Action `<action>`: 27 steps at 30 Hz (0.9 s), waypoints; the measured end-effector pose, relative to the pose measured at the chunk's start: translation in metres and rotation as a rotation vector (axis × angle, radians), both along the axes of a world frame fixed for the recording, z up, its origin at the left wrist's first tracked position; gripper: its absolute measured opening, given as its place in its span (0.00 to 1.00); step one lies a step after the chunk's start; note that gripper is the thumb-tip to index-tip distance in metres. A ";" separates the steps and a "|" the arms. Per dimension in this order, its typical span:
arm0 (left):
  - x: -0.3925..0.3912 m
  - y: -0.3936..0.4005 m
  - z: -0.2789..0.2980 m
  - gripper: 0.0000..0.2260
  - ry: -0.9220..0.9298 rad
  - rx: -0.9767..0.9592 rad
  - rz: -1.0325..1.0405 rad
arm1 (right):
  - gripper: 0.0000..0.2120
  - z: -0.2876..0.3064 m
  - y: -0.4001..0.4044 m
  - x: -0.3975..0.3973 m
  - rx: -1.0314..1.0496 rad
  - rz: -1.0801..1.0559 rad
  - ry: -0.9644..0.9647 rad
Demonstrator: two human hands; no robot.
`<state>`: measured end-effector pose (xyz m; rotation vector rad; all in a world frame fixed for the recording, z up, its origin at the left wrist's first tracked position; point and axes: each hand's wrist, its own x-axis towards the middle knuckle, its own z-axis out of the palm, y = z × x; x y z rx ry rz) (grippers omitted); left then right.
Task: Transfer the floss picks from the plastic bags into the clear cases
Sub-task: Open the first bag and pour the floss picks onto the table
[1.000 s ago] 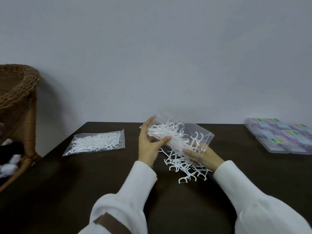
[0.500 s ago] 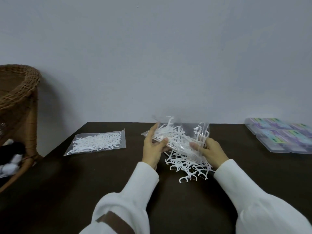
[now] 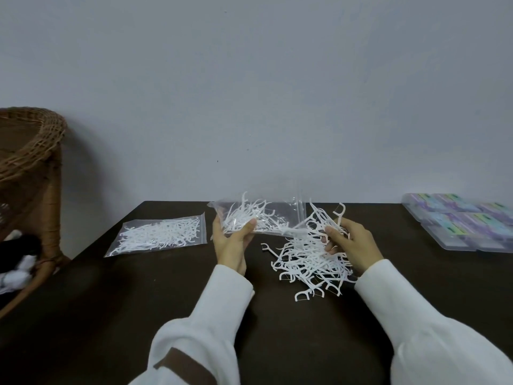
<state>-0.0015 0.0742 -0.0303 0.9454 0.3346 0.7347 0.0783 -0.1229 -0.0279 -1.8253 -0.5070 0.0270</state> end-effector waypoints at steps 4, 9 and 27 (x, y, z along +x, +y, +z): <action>-0.001 0.013 0.002 0.37 -0.022 -0.025 0.070 | 0.05 -0.002 -0.004 0.006 -0.047 -0.079 -0.012; -0.006 0.024 0.005 0.35 -0.048 0.045 0.138 | 0.08 -0.008 -0.005 0.007 -0.316 -0.058 -0.028; -0.002 0.006 0.009 0.34 -0.102 -0.012 -0.123 | 0.06 0.004 0.004 -0.011 0.078 0.145 -0.172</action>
